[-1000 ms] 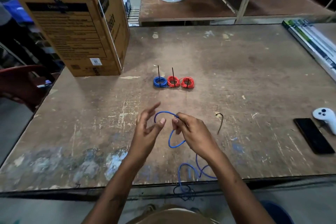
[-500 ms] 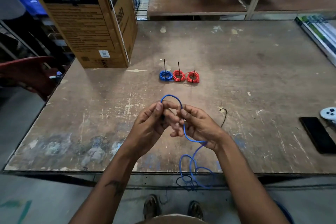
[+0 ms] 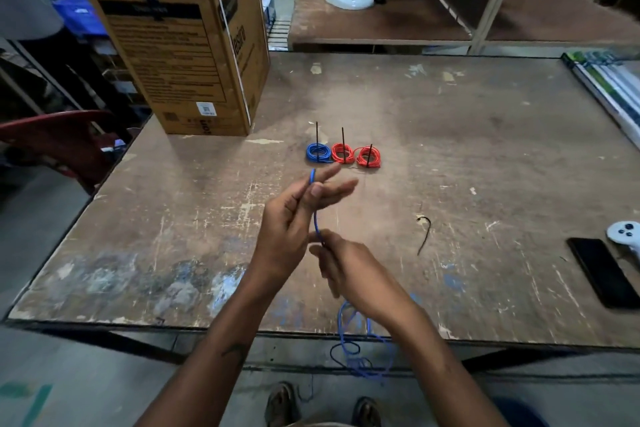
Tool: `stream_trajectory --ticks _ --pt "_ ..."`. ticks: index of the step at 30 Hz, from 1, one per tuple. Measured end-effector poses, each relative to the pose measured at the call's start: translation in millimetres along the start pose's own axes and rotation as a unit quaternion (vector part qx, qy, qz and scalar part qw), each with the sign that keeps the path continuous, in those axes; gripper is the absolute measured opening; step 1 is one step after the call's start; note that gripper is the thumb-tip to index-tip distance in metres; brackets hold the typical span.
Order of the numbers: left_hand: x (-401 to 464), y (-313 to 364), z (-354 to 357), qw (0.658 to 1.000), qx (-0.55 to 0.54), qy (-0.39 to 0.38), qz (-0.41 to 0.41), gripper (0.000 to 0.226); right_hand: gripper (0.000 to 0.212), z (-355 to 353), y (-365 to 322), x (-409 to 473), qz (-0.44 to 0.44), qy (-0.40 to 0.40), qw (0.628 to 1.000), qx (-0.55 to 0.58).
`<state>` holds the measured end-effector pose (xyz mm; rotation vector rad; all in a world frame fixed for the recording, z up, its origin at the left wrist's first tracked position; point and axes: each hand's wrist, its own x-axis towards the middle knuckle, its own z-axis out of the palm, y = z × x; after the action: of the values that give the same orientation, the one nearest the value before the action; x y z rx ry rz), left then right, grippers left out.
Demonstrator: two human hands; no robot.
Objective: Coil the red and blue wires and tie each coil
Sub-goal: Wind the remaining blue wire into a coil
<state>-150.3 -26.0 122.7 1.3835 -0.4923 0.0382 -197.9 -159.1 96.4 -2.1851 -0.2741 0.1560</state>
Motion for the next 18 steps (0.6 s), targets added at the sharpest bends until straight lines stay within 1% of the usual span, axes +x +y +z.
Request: stream_trajectory --ticks 2,3,4,5,6,7,9,11,13,15,16,18 --pt "5 -3 0 0.998 -0.027 0.054 0.005 0.044 0.019 2 -3 -19 -0.003 -0.030 0.999 -0.027" --pt "6 -6 -1 0.997 -0.016 0.073 0.010 0.042 0.020 2 -6 -27 -0.017 -0.048 0.998 -0.048" --pt "7 -12 -5 0.996 0.032 0.087 0.014 0.039 0.021 0 -11 -35 -0.035 -0.066 0.995 -0.059" --pt "8 -18 -10 0.989 0.113 0.092 0.023 0.036 0.020 -5 -16 -40 -0.051 -0.074 0.995 -0.051" --pt "8 -24 -16 0.978 0.190 0.085 0.025 0.035 0.018 -11 -21 -45 -0.062 -0.071 0.995 -0.022" --pt "8 -28 -20 0.968 0.240 0.070 0.018 0.035 0.018 -19 -27 -48 -0.069 -0.058 0.996 0.014" --pt "5 -33 -25 0.963 0.267 0.024 -0.016 0.034 0.021 -37 -35 -48 -0.084 -0.024 0.995 0.038" --pt "-1 -32 -21 0.967 0.249 -0.024 -0.045 0.034 0.023 -53 -37 -42 -0.092 0.012 0.995 0.043" --pt "-11 -25 -14 0.972 0.214 -0.067 -0.065 0.034 0.023 -66 -38 -28 -0.096 0.083 0.989 0.083" --pt "-22 -19 -6 0.981 0.138 -0.104 -0.088 0.042 0.022 -78 -36 -10 -0.090 0.161 0.975 0.127" --pt "-26 -17 -3 0.986 0.088 -0.112 -0.091 0.045 0.021 -83 -36 -1 -0.082 0.187 0.968 0.146" --pt "-32 -14 3 0.987 0.013 -0.127 -0.093 0.050 0.016 -89 -30 16 -0.060 0.210 0.961 0.172"
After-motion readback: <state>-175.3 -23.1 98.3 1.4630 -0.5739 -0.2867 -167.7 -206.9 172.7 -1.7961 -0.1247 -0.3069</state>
